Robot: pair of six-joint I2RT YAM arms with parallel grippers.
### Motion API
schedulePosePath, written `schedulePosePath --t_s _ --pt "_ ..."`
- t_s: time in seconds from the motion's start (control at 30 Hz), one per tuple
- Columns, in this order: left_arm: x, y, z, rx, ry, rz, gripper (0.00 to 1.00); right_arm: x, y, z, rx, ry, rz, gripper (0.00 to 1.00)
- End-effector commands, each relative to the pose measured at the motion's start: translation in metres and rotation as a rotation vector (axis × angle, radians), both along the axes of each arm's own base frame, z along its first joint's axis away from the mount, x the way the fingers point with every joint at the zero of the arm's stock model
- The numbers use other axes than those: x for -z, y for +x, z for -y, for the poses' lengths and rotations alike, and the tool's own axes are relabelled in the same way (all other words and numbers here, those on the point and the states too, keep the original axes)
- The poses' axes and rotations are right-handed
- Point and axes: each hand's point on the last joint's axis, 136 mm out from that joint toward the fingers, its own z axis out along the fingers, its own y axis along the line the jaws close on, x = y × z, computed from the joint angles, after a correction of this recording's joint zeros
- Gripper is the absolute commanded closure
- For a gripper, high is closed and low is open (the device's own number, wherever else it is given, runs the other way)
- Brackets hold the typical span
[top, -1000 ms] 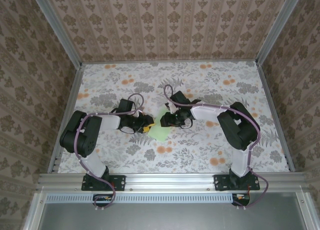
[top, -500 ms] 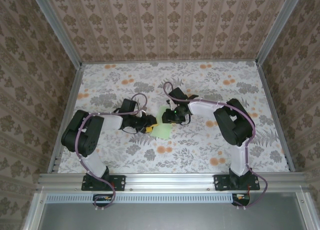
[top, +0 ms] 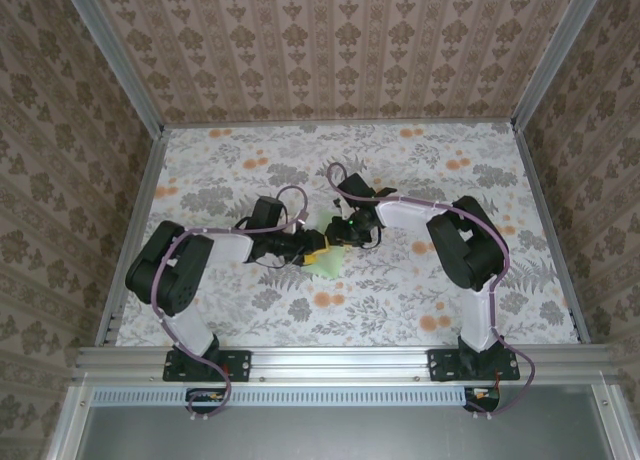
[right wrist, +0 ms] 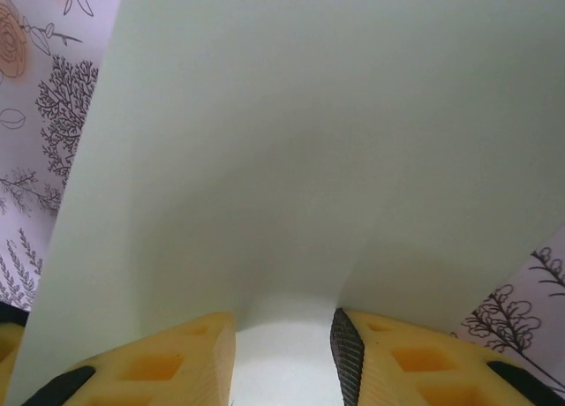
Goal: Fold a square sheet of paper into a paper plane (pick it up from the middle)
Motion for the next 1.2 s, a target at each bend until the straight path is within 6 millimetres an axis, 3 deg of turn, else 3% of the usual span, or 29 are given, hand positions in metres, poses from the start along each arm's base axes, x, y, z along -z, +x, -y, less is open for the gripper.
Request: schedulePosePath --t_s 0.0,0.37,0.7,0.9,1.17 --pt "-0.013 0.007 0.013 0.015 -0.071 0.022 0.59 0.026 -0.008 0.018 0.030 -0.087 -0.065 0.62" --pt "-0.005 -0.008 -0.004 0.015 0.009 0.027 0.59 0.029 -0.009 0.020 0.031 -0.094 -0.080 0.63" --pt "0.001 -0.017 -0.024 0.003 0.073 0.024 0.67 0.033 -0.010 0.024 0.037 -0.105 -0.089 0.66" --pt "-0.014 -0.010 -0.015 0.001 0.010 0.062 0.71 0.037 -0.013 0.023 0.031 -0.105 -0.101 0.68" --pt "-0.007 0.000 0.003 -0.006 -0.009 0.043 0.76 0.048 -0.024 0.022 0.017 -0.115 -0.136 0.73"
